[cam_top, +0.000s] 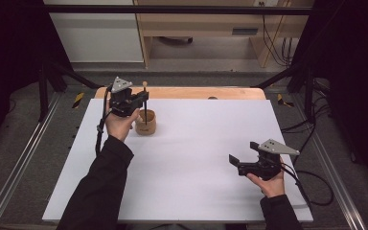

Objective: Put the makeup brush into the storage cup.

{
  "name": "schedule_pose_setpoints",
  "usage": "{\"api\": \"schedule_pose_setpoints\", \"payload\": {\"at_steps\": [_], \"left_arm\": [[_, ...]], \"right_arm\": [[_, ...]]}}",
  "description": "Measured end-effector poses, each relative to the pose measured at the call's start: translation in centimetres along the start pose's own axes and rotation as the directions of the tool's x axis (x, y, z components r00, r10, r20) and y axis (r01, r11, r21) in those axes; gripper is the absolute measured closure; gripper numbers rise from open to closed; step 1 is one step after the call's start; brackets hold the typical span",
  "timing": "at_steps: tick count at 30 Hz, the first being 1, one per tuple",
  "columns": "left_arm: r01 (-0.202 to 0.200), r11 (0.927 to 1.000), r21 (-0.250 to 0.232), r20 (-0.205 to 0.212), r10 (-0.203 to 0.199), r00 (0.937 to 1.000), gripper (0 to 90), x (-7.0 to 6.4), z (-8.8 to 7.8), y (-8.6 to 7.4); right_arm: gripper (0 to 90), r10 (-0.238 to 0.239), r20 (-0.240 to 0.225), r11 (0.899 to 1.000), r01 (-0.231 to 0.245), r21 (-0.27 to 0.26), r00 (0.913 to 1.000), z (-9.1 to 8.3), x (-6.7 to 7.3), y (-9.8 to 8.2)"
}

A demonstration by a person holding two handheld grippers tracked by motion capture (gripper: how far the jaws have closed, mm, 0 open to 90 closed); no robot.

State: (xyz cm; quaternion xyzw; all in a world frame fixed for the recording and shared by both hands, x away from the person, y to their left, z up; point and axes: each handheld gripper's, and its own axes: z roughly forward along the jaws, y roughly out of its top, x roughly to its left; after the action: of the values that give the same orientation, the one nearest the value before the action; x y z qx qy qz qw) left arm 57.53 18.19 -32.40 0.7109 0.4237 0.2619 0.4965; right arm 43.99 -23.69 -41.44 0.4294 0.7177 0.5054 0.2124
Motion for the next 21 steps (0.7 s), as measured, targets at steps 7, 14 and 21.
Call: {"api": "schedule_pose_setpoints", "payload": {"at_steps": [7, 14, 21], "left_arm": [[-0.003, 0.9999, -0.015, -0.015, 0.003, 0.9999, 83.9, 0.3, 0.7, 0.7], [-0.004, 0.9998, -0.020, -0.028, 0.004, 0.9996, 83.8, 0.7, 1.4, 1.2], [-0.002, 0.9998, -0.020, -0.040, 0.001, 0.9992, 83.8, 1.3, 2.0, 1.0]], "right_arm": [[2.9, -0.001, -0.002, 1.000, 0.001, -0.001, 1.0000, 0.0, 0.0, 0.0], [2.9, 0.000, -0.002, 1.000, 0.000, -0.004, 1.0000, 0.0, -0.1, 0.0], [2.8, 0.000, -0.003, 1.000, 0.000, -0.001, 1.0000, 0.0, -0.1, 0.0]]}}
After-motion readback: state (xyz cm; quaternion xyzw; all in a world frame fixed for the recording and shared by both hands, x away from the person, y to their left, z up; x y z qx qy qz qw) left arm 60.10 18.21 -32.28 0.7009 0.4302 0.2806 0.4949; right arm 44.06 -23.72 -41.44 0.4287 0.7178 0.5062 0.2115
